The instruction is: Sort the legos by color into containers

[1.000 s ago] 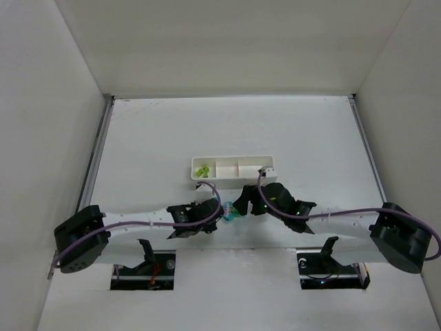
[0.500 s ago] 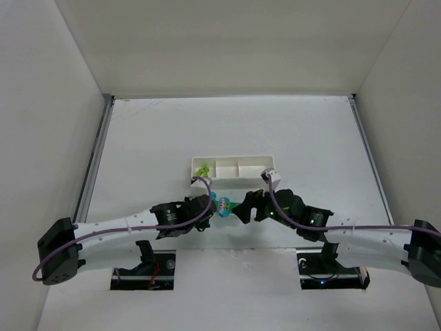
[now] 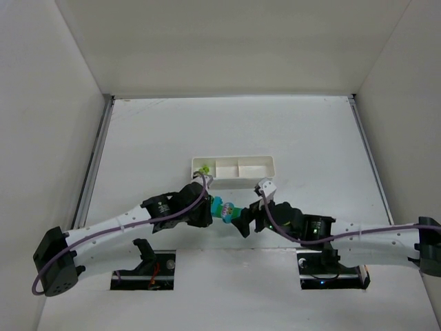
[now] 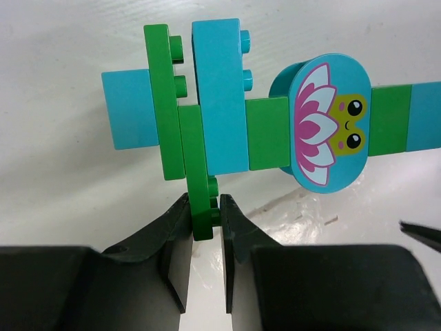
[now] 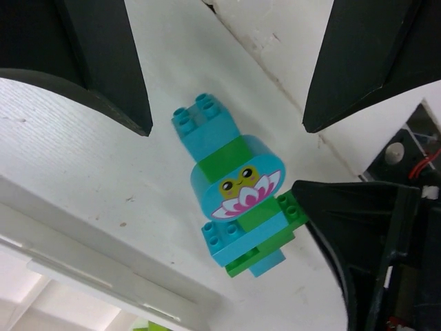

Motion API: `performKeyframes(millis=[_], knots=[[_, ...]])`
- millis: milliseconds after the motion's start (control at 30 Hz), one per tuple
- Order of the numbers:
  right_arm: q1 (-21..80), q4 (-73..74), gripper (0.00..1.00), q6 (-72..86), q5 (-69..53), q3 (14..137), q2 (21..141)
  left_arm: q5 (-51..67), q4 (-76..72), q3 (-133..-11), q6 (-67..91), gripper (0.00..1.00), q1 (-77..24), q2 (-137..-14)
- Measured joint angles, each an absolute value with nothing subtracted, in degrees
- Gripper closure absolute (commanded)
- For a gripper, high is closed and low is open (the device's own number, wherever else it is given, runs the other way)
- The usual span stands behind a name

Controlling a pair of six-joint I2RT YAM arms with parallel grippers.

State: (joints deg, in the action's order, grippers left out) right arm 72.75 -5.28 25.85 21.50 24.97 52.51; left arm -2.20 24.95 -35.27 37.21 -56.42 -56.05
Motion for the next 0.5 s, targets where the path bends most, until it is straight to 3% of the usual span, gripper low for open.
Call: performKeyframes(millis=[200, 500], knots=[[67.77, -4.71, 0.00, 30.48, 20.51, 26.65, 54.74, -2.20, 25.06, -35.27, 37.19, 0.88, -57.01, -54.28], [58.02, -8.54, 0.00, 48.18, 11.55, 24.34, 48.47, -13.67, 19.92, -33.56, 39.64, 0.88, -62.83, -50.63]])
